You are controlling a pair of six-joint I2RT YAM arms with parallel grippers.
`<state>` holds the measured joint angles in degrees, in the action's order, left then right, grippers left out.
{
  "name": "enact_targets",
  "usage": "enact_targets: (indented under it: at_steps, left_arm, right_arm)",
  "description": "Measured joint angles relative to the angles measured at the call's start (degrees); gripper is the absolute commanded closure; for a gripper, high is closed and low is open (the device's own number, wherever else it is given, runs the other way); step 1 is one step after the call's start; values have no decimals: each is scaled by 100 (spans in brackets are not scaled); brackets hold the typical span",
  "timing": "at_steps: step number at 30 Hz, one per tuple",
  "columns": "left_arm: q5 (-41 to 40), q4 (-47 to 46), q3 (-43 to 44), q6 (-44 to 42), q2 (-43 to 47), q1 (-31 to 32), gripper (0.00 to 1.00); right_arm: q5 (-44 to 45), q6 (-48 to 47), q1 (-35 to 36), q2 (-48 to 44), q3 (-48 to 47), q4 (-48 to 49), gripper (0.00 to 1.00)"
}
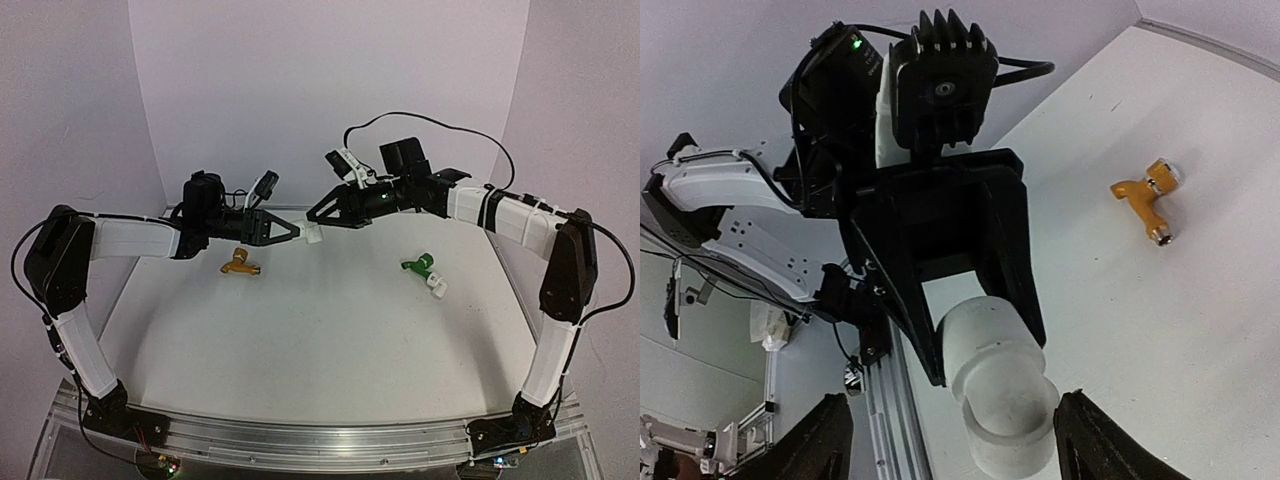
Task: Install the water faucets
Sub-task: Pass from the left arm to the right
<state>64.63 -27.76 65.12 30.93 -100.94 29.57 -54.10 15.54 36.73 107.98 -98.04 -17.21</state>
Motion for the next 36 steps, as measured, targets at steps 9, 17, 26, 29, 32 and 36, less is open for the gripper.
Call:
enact_targets:
  at_steps: [9,17,26,29,32,36]
  left_arm:
    - [131,-276,-2,114,149,33,100]
    - [133,-503,-2,255,177,56,100]
    - [224,-694,-2,383,231,53,100]
    - [203,-697,-2,383,231,53,100]
    - [218,-733,-2,383,232,54,100]
    - [290,-739,-2,417,241,53,94]
  right_arm:
    - [-266,280,107,0,312,965,41]
    - [-317,434,201,0,442,1091,56]
    - [-428,546,199,2,444,1272,51]
    - [-451,601,206,2,444,1302,55]
    - [-449,640,210,2,456,1334,71]
    - [-540,629,203,2,500,1418,100]
